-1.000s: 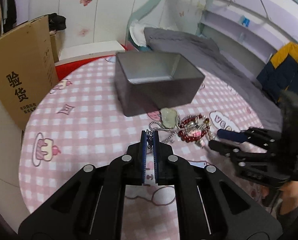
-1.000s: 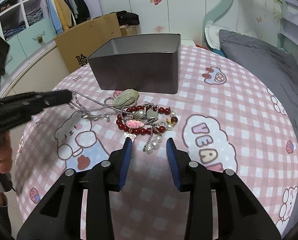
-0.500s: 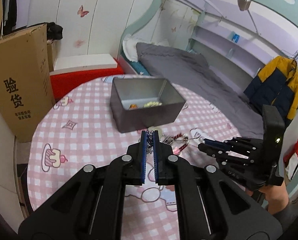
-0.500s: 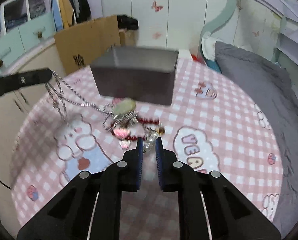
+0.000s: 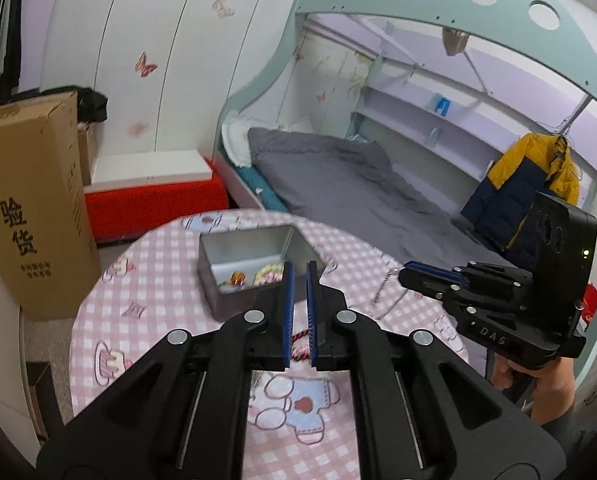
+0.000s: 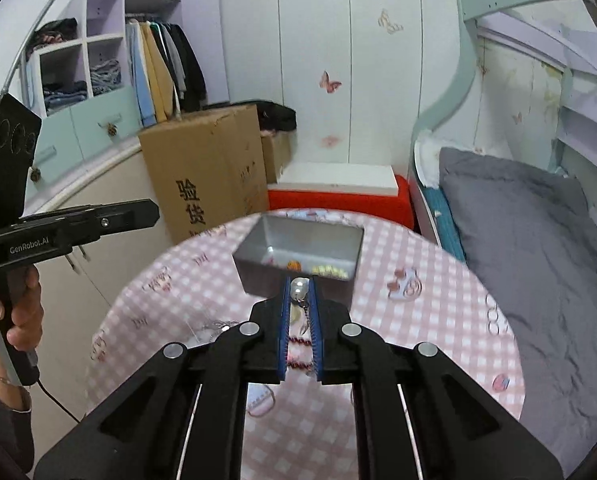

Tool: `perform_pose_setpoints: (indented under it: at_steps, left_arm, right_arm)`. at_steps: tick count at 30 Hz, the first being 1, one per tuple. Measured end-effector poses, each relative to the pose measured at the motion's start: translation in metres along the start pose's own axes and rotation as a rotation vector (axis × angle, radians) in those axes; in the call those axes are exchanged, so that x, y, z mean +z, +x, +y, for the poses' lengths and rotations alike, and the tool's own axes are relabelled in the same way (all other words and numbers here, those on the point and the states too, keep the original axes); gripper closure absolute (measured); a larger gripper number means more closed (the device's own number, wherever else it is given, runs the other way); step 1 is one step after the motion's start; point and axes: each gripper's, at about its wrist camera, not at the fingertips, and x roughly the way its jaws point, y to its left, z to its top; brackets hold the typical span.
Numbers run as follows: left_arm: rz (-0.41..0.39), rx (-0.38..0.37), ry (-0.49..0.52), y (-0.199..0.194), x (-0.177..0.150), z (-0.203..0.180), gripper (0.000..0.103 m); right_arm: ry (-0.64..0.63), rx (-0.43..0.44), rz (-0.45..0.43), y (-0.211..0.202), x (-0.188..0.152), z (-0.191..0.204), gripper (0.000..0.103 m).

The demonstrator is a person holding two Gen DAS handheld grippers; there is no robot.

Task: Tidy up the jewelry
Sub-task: 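Grasp a silver chain with the left gripper while the right grasps a pearl chain, then lift both chains over the grey tin and open both grippers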

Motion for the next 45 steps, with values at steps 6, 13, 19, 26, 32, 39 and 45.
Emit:
perform_pose_setpoints:
  at_steps: [6,13,19,26,32,39,45]
  left_arm:
    - [0.012,-0.017,0.031,0.008,0.014,-0.008,0.097]
    - [0.193,0.040,-0.003,0.054,-0.031,0.013,0.095]
    - [0.297,0.100,-0.030,0.089,-0.072,0.034,0.035]
    - [0.357,0.160,0.031,0.117,-0.092,0.029,0.042]
    - [0.379,0.237,0.099,0.124,-0.098,0.026,0.081]
    - [0.296,0.165,0.033,0.097,-0.078,0.028,0.099]
    - [0.190,0.110,0.020,0.065,-0.044,0.017,0.099]
  right_arm:
    - [-0.021,0.020,-0.021,0.003,0.016,0.006,0.096]
    - [-0.012,0.046,0.007,0.015,0.004,0.008,0.096]
    - [0.013,0.060,0.054,0.030,-0.011,0.002,0.096]
    - [0.021,0.070,0.079,0.039,-0.016,0.000,0.096]
    - [0.022,0.072,0.081,0.040,-0.016,-0.002,0.095]
    - [0.010,0.080,0.067,0.036,-0.012,0.000,0.095]
    - [0.003,0.079,0.035,0.026,-0.001,0.002,0.096]
